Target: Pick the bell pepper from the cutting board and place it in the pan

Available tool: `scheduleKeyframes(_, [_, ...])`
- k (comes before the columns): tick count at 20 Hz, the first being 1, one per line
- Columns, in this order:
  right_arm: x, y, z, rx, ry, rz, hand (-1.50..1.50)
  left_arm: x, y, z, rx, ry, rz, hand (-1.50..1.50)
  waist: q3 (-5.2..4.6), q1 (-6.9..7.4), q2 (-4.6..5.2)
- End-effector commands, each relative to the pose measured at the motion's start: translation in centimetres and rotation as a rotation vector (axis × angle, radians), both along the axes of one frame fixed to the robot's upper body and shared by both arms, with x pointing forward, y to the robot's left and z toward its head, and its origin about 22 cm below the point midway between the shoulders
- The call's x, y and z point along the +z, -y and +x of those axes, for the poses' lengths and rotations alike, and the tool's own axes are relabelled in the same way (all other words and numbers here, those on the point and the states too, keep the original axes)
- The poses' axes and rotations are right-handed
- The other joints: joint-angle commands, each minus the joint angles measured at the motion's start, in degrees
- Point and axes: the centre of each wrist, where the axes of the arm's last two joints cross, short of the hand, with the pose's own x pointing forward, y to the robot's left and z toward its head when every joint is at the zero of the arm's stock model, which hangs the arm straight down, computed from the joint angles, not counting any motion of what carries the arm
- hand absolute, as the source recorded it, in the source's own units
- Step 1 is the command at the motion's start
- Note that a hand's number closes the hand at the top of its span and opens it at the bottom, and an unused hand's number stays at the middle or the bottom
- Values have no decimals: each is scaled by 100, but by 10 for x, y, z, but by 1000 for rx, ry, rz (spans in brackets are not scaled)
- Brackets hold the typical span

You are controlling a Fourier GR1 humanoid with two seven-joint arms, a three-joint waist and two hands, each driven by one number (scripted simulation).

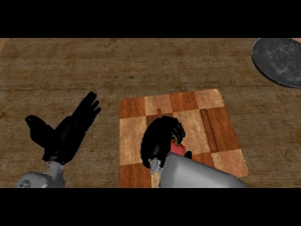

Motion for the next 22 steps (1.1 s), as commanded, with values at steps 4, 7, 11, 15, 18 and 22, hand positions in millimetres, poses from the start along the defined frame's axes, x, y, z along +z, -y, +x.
scheduleKeyframes(4, [57,79,37,-163,-38,727,150,-4,-17,-5,76,-1,3,0,58,-472,10])
scheduleKeyframes(7, [69,131,41,-139,93,846,150,-8,-9,-13,62,-11,-18,0,34,-365,-21])
scheduleKeyframes(11, [94,175,32,-29,337,982,150,-6,-12,-7,49,-11,2,0,12,-341,-28])
scheduleKeyframes(15, [99,214,14,-16,464,1192,150,-10,-11,-12,40,-13,0,0,4,-253,-24])
scheduleKeyframes(18, [112,252,14,-67,539,1391,150,-2,-15,-9,46,9,11,0,7,-205,-9])
scheduleKeyframes(22, [92,279,16,-147,563,1623,150,-11,1,-11,6,15,7,0,-1,-15,30])
